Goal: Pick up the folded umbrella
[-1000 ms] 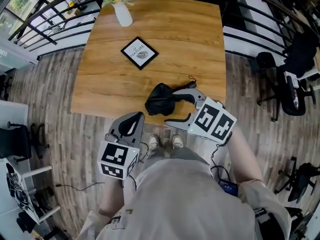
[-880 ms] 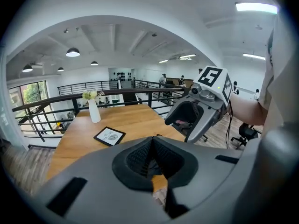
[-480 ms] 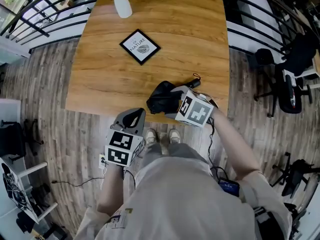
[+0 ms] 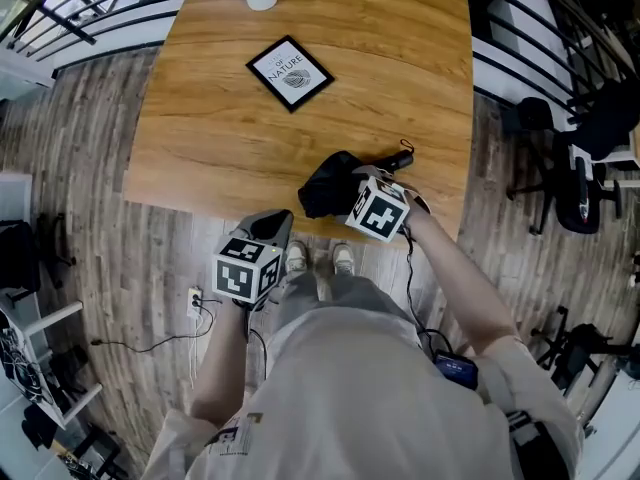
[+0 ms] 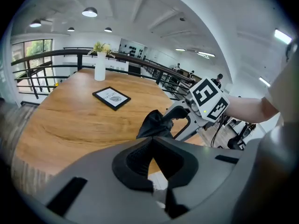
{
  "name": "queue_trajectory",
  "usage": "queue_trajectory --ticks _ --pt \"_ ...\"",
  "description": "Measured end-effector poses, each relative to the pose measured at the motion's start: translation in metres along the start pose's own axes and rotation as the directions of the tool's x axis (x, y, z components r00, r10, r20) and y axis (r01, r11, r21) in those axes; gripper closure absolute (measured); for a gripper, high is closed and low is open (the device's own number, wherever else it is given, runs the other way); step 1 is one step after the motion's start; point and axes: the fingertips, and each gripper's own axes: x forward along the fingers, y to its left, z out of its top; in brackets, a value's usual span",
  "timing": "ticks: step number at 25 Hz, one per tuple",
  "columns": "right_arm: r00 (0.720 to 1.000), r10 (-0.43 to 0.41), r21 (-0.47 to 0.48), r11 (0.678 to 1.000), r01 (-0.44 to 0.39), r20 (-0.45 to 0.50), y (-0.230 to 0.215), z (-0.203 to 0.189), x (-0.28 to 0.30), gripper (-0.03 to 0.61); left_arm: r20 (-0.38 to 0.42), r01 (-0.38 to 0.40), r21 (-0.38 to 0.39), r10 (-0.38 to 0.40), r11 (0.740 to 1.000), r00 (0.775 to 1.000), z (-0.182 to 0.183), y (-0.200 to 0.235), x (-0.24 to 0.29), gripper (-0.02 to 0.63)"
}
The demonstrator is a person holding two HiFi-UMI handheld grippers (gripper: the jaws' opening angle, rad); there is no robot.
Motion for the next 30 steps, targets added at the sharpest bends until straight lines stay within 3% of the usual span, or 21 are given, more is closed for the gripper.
queue_trajectory --ticks 7,13,19,24,28,30 --pt "0.992 -0.023 -0.089 0.996 0.012 -0.121 -0.004 -0.018 0.038 0.195 -0.06 -0.006 -0.023 0.005 1.0 0.998 -0.031 0.015 0.008 0.597" --pt "0.99 -0.024 -0.134 0.991 0.005 -0.138 -0.013 -0.016 0.063 0.17 -0.093 0.009 -0.049 -0.014 0.999 0.996 -0.053 0.013 0.015 0.597" --pt "0.973 -0.129 -0.251 0.965 0.078 -0.192 -0.023 -0.023 0.088 0.17 -0.095 -0.019 -0.056 0.014 0.998 0.995 -0.063 0.021 0.004 0.597" --pt "0.968 -0.194 -0.311 0.94 0.138 -0.157 -0.026 -0.027 0.091 0.177 -0.077 -0.047 -0.082 0.04 0.996 0.996 -0.065 0.027 -0.007 0.597" --pt "0.959 -0.217 -0.309 0.938 0.154 -0.18 -0.023 -0.02 0.079 0.304 -0.065 -0.045 -0.094 0.039 0.995 0.997 -0.067 0.03 -0.015 0.597" --pt "0.968 -0.207 -0.228 0.958 0.172 -0.139 -0.023 -0.01 0.069 0.395 -0.054 -0.046 -0.083 0.042 0.996 0.998 -0.063 0.032 -0.018 0.597"
